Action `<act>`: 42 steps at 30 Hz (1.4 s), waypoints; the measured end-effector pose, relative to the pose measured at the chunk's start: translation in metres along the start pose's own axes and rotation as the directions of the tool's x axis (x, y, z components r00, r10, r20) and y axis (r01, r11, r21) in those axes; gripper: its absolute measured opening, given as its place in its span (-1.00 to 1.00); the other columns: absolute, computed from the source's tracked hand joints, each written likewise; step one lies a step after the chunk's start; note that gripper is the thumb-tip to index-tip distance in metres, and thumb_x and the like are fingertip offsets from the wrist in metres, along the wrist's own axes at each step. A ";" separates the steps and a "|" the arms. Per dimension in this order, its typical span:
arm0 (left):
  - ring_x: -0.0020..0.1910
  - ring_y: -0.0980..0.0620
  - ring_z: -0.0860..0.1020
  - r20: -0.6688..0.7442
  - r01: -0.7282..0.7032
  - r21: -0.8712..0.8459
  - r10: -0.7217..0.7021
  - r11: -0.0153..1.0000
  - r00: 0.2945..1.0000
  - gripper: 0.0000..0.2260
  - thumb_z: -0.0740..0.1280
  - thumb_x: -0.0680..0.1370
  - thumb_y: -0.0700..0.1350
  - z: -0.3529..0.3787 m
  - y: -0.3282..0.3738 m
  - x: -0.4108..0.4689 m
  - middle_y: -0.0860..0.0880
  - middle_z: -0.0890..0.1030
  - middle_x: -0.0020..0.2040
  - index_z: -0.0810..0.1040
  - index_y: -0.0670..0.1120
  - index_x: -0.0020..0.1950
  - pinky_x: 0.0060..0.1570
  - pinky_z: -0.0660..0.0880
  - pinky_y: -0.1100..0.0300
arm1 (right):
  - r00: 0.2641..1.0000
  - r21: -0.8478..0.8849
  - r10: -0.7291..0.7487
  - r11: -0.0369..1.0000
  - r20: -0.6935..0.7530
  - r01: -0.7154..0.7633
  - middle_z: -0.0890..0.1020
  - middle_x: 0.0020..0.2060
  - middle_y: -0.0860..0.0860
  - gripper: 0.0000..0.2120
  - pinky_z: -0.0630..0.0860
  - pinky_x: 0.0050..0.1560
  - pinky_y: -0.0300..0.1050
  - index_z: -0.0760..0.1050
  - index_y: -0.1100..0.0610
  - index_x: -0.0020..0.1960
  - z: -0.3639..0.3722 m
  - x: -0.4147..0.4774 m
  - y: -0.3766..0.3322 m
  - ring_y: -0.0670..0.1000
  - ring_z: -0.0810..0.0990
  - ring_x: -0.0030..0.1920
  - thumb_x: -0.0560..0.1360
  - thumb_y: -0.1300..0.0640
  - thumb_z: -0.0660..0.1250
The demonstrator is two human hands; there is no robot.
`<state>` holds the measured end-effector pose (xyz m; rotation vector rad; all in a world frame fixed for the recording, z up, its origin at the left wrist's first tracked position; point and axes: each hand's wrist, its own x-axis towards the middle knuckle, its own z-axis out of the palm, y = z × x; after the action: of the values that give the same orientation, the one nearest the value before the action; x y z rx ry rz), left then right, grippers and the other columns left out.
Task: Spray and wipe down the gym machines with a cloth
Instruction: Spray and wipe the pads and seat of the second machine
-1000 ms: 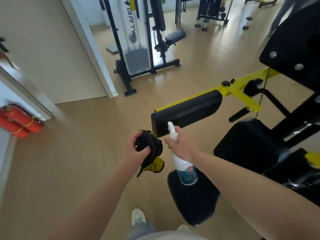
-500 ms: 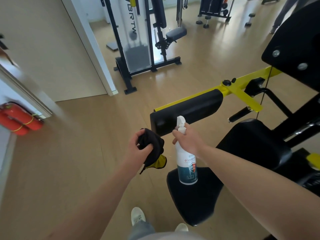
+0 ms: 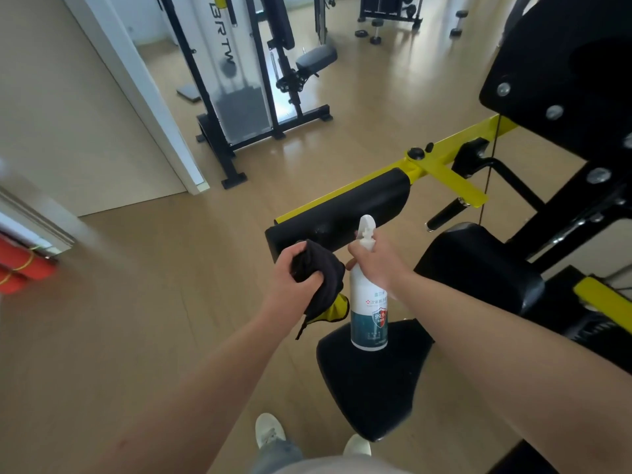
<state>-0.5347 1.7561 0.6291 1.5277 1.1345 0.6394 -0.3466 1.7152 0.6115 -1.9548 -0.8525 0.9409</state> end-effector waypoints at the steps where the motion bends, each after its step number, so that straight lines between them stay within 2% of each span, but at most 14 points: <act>1: 0.30 0.07 0.50 0.006 0.011 0.005 -0.011 1.000 1.000 -0.51 0.43 0.59 -0.21 0.002 0.000 0.001 0.11 0.50 0.32 0.37 0.17 0.40 0.25 0.56 0.17 | 1.000 0.013 0.013 1.000 -0.006 -0.013 0.70 -0.09 0.03 -0.77 0.66 0.02 0.06 0.43 0.01 0.22 -0.003 0.002 0.002 0.10 0.68 -0.06 0.64 -0.08 0.30; 4: 0.30 0.06 0.50 0.016 0.032 0.006 -0.032 0.999 0.999 -0.50 0.43 0.59 -0.21 0.008 -0.001 0.005 0.08 0.51 0.34 0.38 0.13 0.45 0.19 0.56 0.24 | 0.997 0.014 0.047 0.999 -0.064 -0.046 0.69 -0.06 0.07 -0.78 0.66 0.08 0.10 0.48 0.06 0.08 -0.009 0.011 0.008 0.13 0.65 -0.03 0.64 -0.09 0.27; 6: 0.29 0.07 0.51 0.017 0.042 0.008 -0.042 0.999 0.999 -0.49 0.43 0.59 -0.21 0.011 -0.001 0.007 0.08 0.52 0.34 0.38 0.11 0.47 0.12 0.55 0.31 | 0.992 0.038 0.074 0.997 -0.101 -0.071 0.69 -0.02 0.08 -0.76 0.65 0.08 0.10 0.45 0.06 0.16 -0.013 0.017 0.010 0.12 0.64 -0.02 0.63 -0.10 0.27; 11: 0.30 0.07 0.50 0.019 0.070 0.011 -0.070 0.997 0.997 -0.48 0.43 0.58 -0.22 0.023 0.002 0.012 0.10 0.51 0.34 0.39 0.10 0.48 0.26 0.56 0.11 | 0.978 0.143 0.173 0.978 -0.120 -0.155 0.71 0.01 0.06 -0.69 0.66 0.12 0.17 0.36 -0.02 0.30 -0.023 0.032 0.015 0.15 0.67 0.01 0.63 -0.11 0.28; 14: 0.27 0.10 0.50 0.015 0.070 0.024 -0.070 0.997 0.997 -0.49 0.43 0.58 -0.21 0.031 0.006 0.013 0.15 0.50 0.30 0.39 0.13 0.46 0.19 0.54 0.21 | 0.961 0.172 0.204 0.970 -0.186 -0.173 0.68 0.07 0.10 -0.69 0.65 0.11 0.14 0.40 0.02 0.28 -0.025 0.040 0.017 0.15 0.65 0.02 0.62 -0.10 0.29; 18: 0.23 0.14 0.50 0.026 0.078 0.021 -0.078 0.997 0.997 -0.49 0.43 0.59 -0.21 0.037 0.006 0.012 0.18 0.49 0.28 0.39 0.14 0.46 0.19 0.54 0.23 | 0.931 0.294 0.283 0.932 -0.232 -0.210 0.64 0.14 0.11 -0.52 0.65 0.13 0.19 0.32 -0.01 0.44 -0.030 0.049 0.017 0.18 0.66 0.04 0.60 -0.14 0.31; 22: 0.22 0.16 0.52 0.016 0.088 -0.009 -0.088 0.996 0.996 -0.49 0.43 0.58 -0.22 0.036 0.003 0.007 0.17 0.52 0.27 0.41 0.12 0.46 0.17 0.57 0.23 | 0.947 0.254 0.289 0.935 -0.142 -0.247 0.70 0.03 0.11 -0.65 0.67 0.13 0.22 0.42 0.02 0.28 -0.026 0.045 0.017 0.18 0.70 -0.03 0.60 -0.14 0.32; 25: 0.16 0.20 0.54 -0.002 0.096 -0.022 -0.096 0.995 0.995 -0.52 0.42 0.59 -0.23 0.029 -0.002 0.002 0.22 0.52 0.21 0.42 0.14 0.43 0.04 0.61 0.28 | 0.986 0.142 0.159 0.976 0.043 -0.164 0.71 0.00 0.09 -0.68 0.65 0.16 0.22 0.42 0.01 0.31 -0.013 0.029 0.017 0.16 0.70 0.00 0.63 -0.10 0.33; 28: 0.08 0.23 0.56 -0.049 0.099 -0.027 -0.100 0.995 0.994 -0.55 0.36 0.60 -0.27 0.021 -0.007 -0.005 0.17 0.53 0.20 0.42 0.15 0.39 -0.09 0.57 0.36 | 0.967 -0.054 0.089 0.995 0.238 -0.078 0.66 0.06 0.08 -0.65 0.65 0.06 0.10 0.40 0.00 0.35 0.001 0.011 0.017 0.11 0.68 0.01 0.63 -0.07 0.35; 31: 0.21 0.11 0.53 -0.102 0.127 -0.071 -0.134 0.989 0.986 -0.57 0.22 0.63 -0.29 0.012 -0.012 -0.013 0.07 0.50 0.26 0.41 0.13 0.40 0.14 0.59 0.18 | 0.944 -0.135 0.066 0.991 0.324 -0.022 0.67 -0.02 0.05 -0.80 0.58 -0.09 -0.04 0.49 0.03 0.15 0.014 -0.003 0.018 0.08 0.67 -0.03 0.64 -0.07 0.34; 34: 0.29 -0.01 0.47 -0.132 0.142 -0.108 -0.156 0.984 0.979 -0.58 0.13 0.67 -0.23 0.004 -0.019 -0.022 0.01 0.44 0.35 0.36 0.12 0.47 0.23 0.58 0.05 | 0.954 -0.081 0.022 0.997 0.299 0.003 0.67 -0.02 0.04 -0.81 0.60 -0.03 0.01 0.49 -0.02 0.12 0.023 -0.010 0.017 0.09 0.67 -0.01 0.63 -0.11 0.35; 37: 0.31 0.02 0.43 -0.244 0.034 0.056 -0.020 0.998 0.970 -0.57 0.10 0.69 -0.21 -0.005 -0.014 -0.028 0.03 0.40 0.36 0.30 0.10 0.53 0.19 0.52 0.20 | 0.954 -0.024 -0.009 1.000 0.300 0.017 0.66 0.04 0.04 -0.72 0.62 0.03 0.04 0.46 -0.06 0.28 0.030 -0.015 0.011 0.09 0.66 0.03 0.63 -0.13 0.35; 39: 0.31 0.08 0.38 -0.290 -0.037 0.215 0.100 0.976 0.952 -0.54 0.11 0.69 -0.21 -0.011 -0.004 -0.023 0.02 0.35 0.42 0.24 0.06 0.59 0.20 0.41 0.28 | 0.954 0.001 -0.032 0.999 0.297 0.033 0.67 0.04 0.05 -0.78 0.61 -0.03 -0.01 0.47 -0.10 0.23 0.032 -0.017 0.005 0.09 0.66 0.02 0.63 -0.11 0.35; 42: 0.27 0.19 0.30 -0.231 -0.194 0.359 0.288 0.913 0.929 -0.51 0.11 0.70 -0.22 -0.021 0.010 -0.008 -0.03 0.29 0.44 0.18 0.01 0.63 0.29 0.29 0.30 | 0.959 0.034 -0.050 0.999 0.278 0.042 0.70 -0.02 0.05 -0.82 0.64 0.02 0.05 0.49 -0.08 0.18 0.033 -0.017 0.000 0.11 0.68 0.01 0.63 -0.11 0.35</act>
<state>-0.5525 1.7584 0.6454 1.9331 1.3244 0.8903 -0.3829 1.7130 0.6034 -1.7960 -1.0324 1.2130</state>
